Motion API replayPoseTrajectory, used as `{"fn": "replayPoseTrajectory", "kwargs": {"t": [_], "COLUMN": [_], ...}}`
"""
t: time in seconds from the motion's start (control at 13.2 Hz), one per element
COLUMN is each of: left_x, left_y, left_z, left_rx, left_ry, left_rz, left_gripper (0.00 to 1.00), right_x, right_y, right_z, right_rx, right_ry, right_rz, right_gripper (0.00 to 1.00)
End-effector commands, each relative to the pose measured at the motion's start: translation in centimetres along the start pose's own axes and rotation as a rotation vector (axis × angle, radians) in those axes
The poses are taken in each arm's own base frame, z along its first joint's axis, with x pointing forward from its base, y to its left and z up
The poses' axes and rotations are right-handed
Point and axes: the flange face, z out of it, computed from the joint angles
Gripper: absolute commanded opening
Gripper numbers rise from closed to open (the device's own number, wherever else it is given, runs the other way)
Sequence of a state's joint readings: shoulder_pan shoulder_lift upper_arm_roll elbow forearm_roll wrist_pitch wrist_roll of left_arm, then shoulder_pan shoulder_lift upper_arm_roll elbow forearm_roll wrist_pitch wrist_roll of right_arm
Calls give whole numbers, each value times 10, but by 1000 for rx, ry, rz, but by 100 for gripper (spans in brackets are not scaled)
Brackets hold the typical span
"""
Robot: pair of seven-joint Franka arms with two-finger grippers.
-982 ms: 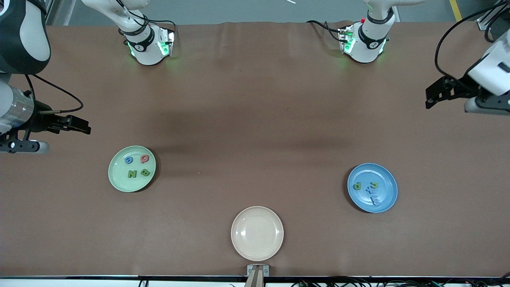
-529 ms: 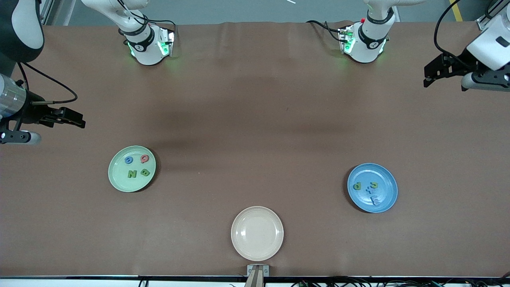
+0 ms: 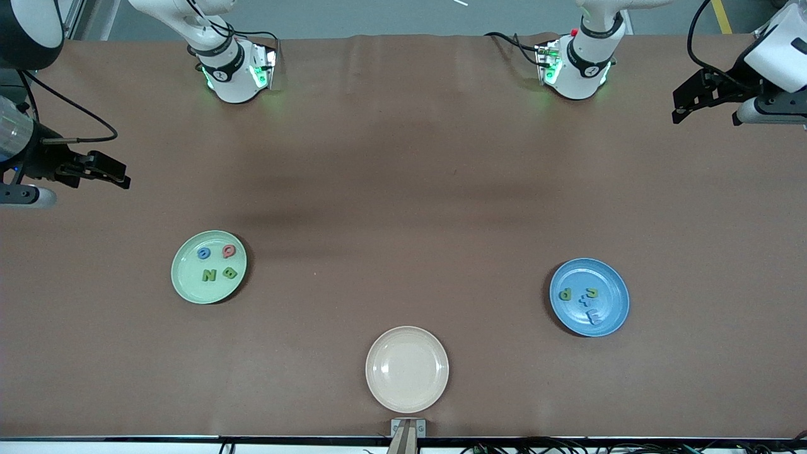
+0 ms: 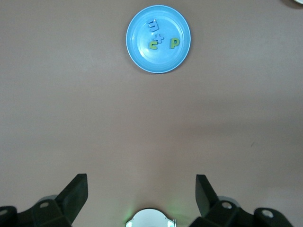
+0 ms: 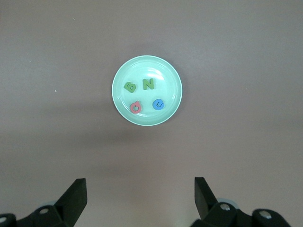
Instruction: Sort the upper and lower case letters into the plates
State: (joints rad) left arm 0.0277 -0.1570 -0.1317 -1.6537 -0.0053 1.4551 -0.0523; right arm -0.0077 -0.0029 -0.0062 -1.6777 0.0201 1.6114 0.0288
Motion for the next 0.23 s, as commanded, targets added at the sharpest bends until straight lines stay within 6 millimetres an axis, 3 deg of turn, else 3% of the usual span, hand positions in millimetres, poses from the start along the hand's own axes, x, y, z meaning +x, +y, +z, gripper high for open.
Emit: {"fn": "replayPoseTrajectory", "kwargs": {"t": [0.0,0.15], "left_x": [7,8], "left_y": [1,2], "left_z": [-3,-2], "left_rx": [-14,-2], "left_ry": [18,20], "left_rz": [-18,-16], "left_gripper": [100,100], "right_x": [-26,-31], "right_y": [-13,-12], "right_z": [-4,-7], "right_rx": [10,7], "right_ry": [21,23], "right_rz": [-23,-18], "right_gripper": [100,100]}}
